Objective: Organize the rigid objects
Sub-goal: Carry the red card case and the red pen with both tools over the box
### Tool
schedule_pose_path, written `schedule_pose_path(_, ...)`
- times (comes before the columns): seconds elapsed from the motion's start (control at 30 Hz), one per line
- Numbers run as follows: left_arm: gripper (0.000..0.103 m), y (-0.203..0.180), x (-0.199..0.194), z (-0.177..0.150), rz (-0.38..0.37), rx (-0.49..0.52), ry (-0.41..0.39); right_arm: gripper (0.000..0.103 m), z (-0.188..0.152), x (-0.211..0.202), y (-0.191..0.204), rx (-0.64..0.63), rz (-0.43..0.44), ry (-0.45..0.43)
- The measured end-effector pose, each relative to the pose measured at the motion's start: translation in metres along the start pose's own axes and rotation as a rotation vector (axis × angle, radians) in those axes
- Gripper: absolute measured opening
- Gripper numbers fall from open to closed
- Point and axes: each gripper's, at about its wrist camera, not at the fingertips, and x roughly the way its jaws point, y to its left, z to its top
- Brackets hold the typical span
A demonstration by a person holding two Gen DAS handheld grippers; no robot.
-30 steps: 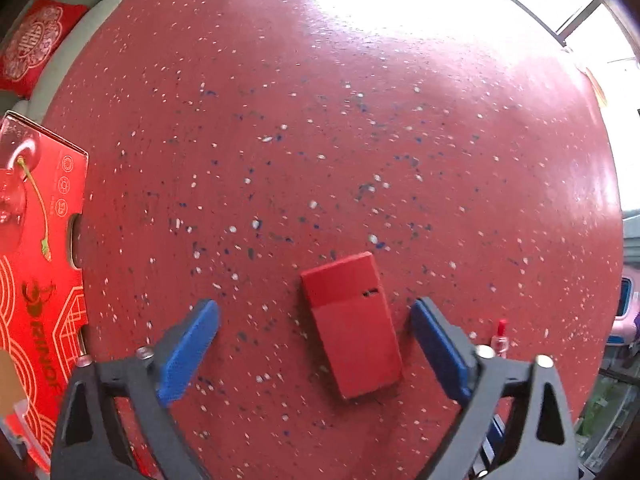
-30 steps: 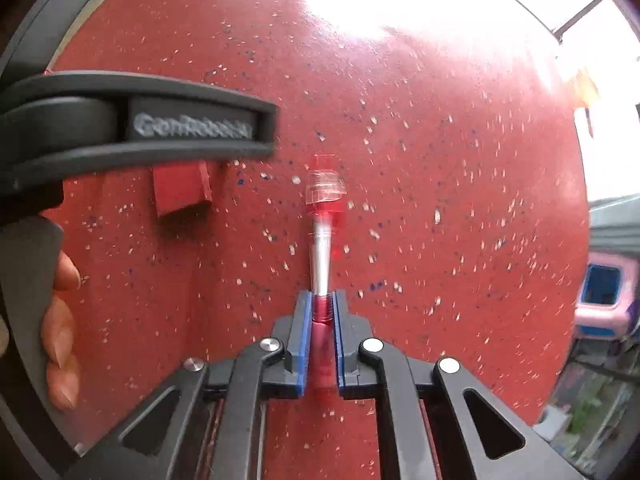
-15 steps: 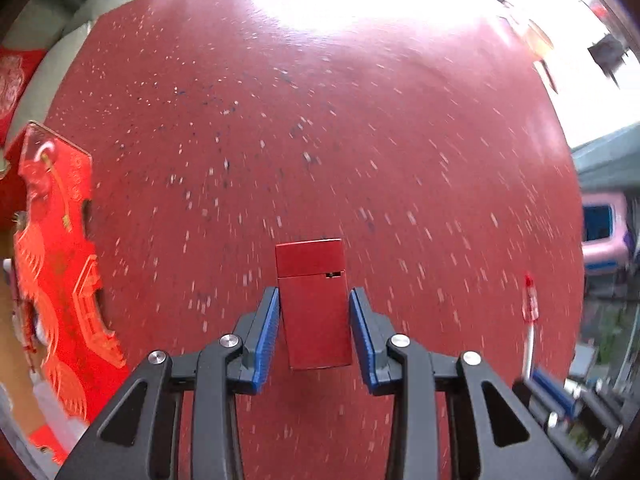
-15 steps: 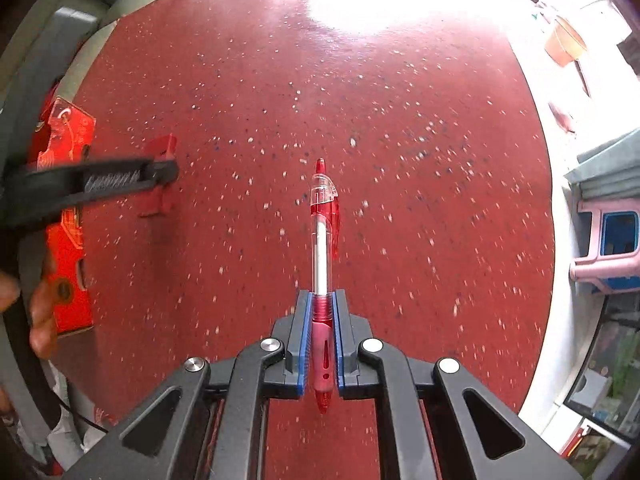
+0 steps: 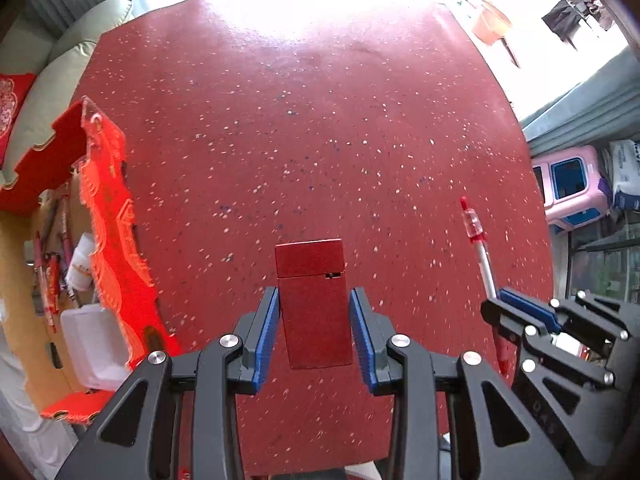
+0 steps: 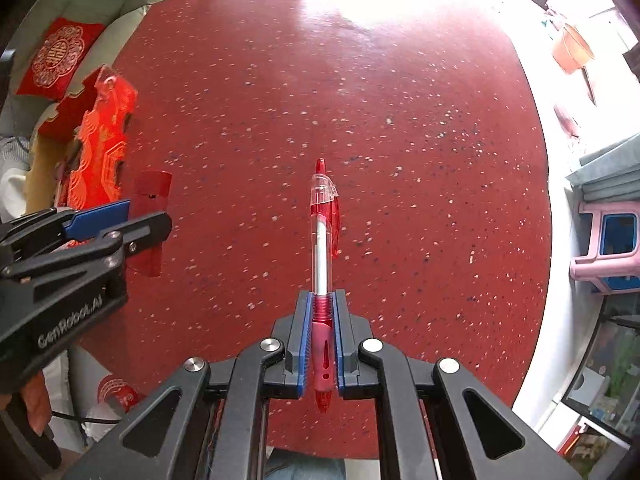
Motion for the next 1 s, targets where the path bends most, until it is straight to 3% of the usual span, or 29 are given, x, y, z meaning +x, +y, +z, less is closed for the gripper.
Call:
schedule_pose_path(0.3, 0.031, 0.027, -0.013, -0.009, -0.020, -0.034, -0.034, 0.011, 0.008, -0.013, 0.041, -0.086, -0.014, -0.020)
schedule_pose_path(0.47, 0.024, 0.053, -0.025, -0.012, -0.038, -0.090, -0.081, 0.011, 0.022, -0.022, 0.070, -0.138, -0.010, -0.039)
schedule_pose_path(0.6, 0.025, 0.072, -0.018, -0.013, -0.049, -0.144, -0.067, 0.011, 0.031, -0.027, 0.082, -0.161, -0.018, -0.052)
schedule_pose_path(0.63, 0.028, 0.072, -0.014, -0.012, -0.043, -0.144, -0.067, 0.011, 0.032, -0.027, 0.080, -0.151, -0.013, -0.047)
schedule_pose_path(0.7, 0.058, 0.065, -0.004, -0.007, -0.042, -0.128, -0.048, 0.011, 0.032, -0.025, 0.075, -0.124, -0.007, -0.037)
schedule_pose_path(0.77, 0.071, 0.052, 0.010, 0.001, -0.017, -0.109, -0.046, 0.011, 0.029, -0.024, 0.064, -0.085, -0.004, -0.023)
schedule_pose_path(0.87, 0.076, 0.034, 0.038, 0.014, 0.038, -0.075, -0.036, 0.011, 0.021, -0.027, 0.049, -0.043, -0.018, -0.018)
schedule_pose_path(1.0, 0.076, 0.024, 0.089, 0.027, 0.104, -0.079, 0.061, 0.011, 0.006, -0.033, 0.031, -0.010, -0.035, -0.013)
